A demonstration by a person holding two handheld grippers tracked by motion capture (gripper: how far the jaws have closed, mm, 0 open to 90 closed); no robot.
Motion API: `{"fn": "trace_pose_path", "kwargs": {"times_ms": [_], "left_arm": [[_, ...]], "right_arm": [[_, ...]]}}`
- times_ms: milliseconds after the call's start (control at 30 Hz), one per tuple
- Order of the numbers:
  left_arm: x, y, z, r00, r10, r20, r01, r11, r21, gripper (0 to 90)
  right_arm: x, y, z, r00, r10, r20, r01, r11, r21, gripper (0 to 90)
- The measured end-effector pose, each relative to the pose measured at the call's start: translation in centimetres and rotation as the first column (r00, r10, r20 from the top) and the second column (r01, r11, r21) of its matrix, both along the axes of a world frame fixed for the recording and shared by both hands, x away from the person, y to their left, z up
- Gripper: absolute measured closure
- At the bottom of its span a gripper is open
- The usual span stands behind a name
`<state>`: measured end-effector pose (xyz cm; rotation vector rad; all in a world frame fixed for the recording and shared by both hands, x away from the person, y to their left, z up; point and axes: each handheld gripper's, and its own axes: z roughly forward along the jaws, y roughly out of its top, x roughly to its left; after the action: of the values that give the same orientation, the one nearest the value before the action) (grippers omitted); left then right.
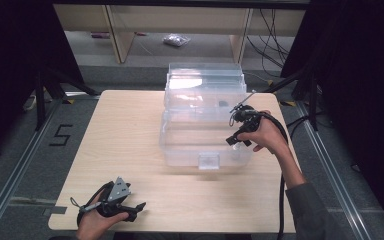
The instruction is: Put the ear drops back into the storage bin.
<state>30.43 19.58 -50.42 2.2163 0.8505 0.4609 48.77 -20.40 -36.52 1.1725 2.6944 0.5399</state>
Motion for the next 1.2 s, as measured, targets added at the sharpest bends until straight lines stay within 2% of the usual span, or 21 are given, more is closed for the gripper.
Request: {"fn": "trace_pose_path", "kwargs": {"times_ms": [33, 133, 200, 300, 433, 633, 733, 800, 1100, 1200], "left_arm": [[-0.1, 0.0, 0.0, 1.0000, 0.003, 0.005, -0.003, 1.0000, -0.003, 16.3], [0.0, 0.0, -0.1, 0.9999, 0.008, -0.007, -0.008, 1.0000, -0.002, 16.3], [0.0, 0.0, 0.0, 1.0000, 0.000, 0.005, 0.000, 1.0000, -0.004, 16.3], [-0.1, 0.0, -0.1, 1.0000, 0.004, 0.003, -0.004, 1.0000, -0.002, 16.3], [-0.1, 0.0, -0.1, 1.0000, 0.004, 0.003, -0.004, 1.0000, -0.003, 16.4], [-0.1, 0.0, -0.1, 1.0000, 0.004, 0.003, -0.004, 1.0000, -0.002, 16.3], [-0.1, 0.0, 0.0, 1.0000, 0.005, 0.001, -0.005, 1.0000, 0.002, 16.3], [-0.1, 0.0, -0.1, 1.0000, 0.004, 0.003, -0.004, 1.0000, -0.002, 16.3], [0.0, 0.0, 0.0, 1.0000, 0.001, -0.003, -0.001, 1.0000, 0.002, 16.3], [-0.1, 0.0, -0.1, 1.0000, 0.004, 0.003, -0.004, 1.0000, -0.003, 16.3]], "right_arm": [[0.0, -0.1, 0.1, 0.9998, 0.010, 0.015, -0.010, 1.000, 0.003, 26.1], [-0.4, -0.1, 0.2, 0.9999, -0.005, 0.015, 0.005, 1.000, 0.013, 26.0], [-0.4, -0.2, 0.2, 0.9999, -0.002, 0.010, 0.001, 1.000, 0.017, 26.0], [-0.7, -0.4, 0.2, 0.9996, 0.009, 0.026, -0.010, 1.000, 0.022, 25.9], [-1.0, -0.7, 0.3, 0.9995, -0.012, 0.028, 0.011, 0.999, 0.036, 25.8], [-1.3, -1.0, 0.3, 0.9992, -0.004, 0.040, 0.002, 0.999, 0.052, 25.7], [-1.5, -1.0, 0.4, 0.9992, -0.025, 0.030, 0.024, 0.998, 0.054, 25.5], [-1.5, -1.1, 0.5, 0.9988, -0.006, 0.050, 0.003, 0.998, 0.059, 25.2], [-2.6, -0.9, 0.8, 0.9984, -0.010, 0.056, 0.007, 0.998, 0.064, 24.9], [-2.7, -1.0, 0.7, 0.9978, 0.011, 0.066, -0.016, 0.997, 0.069, 24.9]]}}
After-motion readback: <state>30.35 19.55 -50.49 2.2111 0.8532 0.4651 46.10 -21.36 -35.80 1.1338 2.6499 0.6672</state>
